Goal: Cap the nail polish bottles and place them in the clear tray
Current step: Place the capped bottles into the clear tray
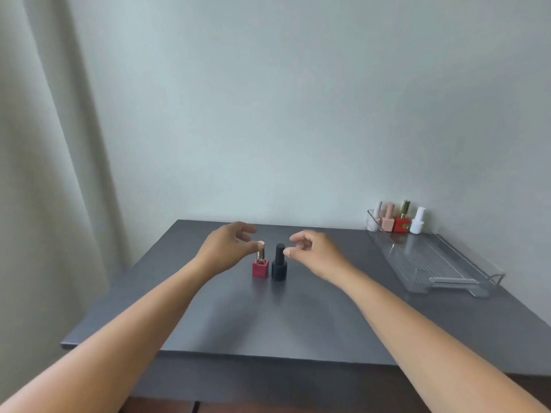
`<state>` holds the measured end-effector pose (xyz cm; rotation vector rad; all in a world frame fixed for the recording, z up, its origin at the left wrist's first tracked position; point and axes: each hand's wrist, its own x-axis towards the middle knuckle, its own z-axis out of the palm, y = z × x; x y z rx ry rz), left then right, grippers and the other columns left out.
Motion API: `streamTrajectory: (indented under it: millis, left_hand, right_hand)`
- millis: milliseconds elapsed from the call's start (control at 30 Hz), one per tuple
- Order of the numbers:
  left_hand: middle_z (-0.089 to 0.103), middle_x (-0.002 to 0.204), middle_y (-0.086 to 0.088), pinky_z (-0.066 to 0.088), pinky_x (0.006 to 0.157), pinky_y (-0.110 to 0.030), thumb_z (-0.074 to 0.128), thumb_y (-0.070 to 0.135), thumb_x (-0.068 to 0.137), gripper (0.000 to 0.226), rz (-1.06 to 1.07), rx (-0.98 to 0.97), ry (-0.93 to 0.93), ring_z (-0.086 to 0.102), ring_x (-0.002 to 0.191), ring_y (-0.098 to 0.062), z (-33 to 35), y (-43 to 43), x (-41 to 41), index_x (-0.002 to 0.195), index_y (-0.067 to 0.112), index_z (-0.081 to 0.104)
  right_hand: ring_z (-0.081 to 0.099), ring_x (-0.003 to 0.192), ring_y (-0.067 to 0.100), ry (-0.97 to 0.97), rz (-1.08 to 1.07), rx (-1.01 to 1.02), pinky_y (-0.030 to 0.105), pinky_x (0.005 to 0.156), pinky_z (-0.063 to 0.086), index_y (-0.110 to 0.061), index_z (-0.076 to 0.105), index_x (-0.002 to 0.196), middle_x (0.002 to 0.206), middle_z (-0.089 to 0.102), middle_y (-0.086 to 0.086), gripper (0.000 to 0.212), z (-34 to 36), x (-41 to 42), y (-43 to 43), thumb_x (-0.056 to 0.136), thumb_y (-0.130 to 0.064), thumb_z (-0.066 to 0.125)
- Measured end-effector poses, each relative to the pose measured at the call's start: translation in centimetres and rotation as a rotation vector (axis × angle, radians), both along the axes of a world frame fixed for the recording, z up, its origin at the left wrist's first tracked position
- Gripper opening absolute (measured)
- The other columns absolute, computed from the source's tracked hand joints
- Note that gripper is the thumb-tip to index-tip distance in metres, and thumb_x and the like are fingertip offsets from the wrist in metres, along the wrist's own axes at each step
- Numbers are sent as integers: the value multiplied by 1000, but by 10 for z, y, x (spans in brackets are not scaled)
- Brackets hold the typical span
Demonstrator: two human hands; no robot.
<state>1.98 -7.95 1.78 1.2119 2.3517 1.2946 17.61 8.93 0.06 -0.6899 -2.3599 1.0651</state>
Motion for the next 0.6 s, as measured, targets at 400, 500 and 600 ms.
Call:
streamTrajectory:
  millis: [400,500,600]
  left_hand:
    - [73,82,23,47,73,-20,77,34,81,8,28,43,-11,64,85,10,-33,18,-1,83,38,70]
    - [75,78,20,53,73,-24,78,34,81,8,25,60,-35,64,74,12,-34,19,-1,82,38,72]
    - [76,81,16,58,79,-31,79,34,81,7,24,64,-46,67,81,4,-33,20,2,84,37,73]
  right_hand:
    - [64,81,13,34,-35,39,32,75,51,-29,68,83,81,69,-12,13,-18,-21,-17,76,-39,74]
    - [65,81,12,23,-37,44,31,74,51,-27,68,84,81,70,-11,13,-19,-19,-17,79,-39,72]
    - [67,84,18,29,-47,14,34,75,53,-23,70,87,84,72,-6,13,-15,-13,-13,81,-35,72]
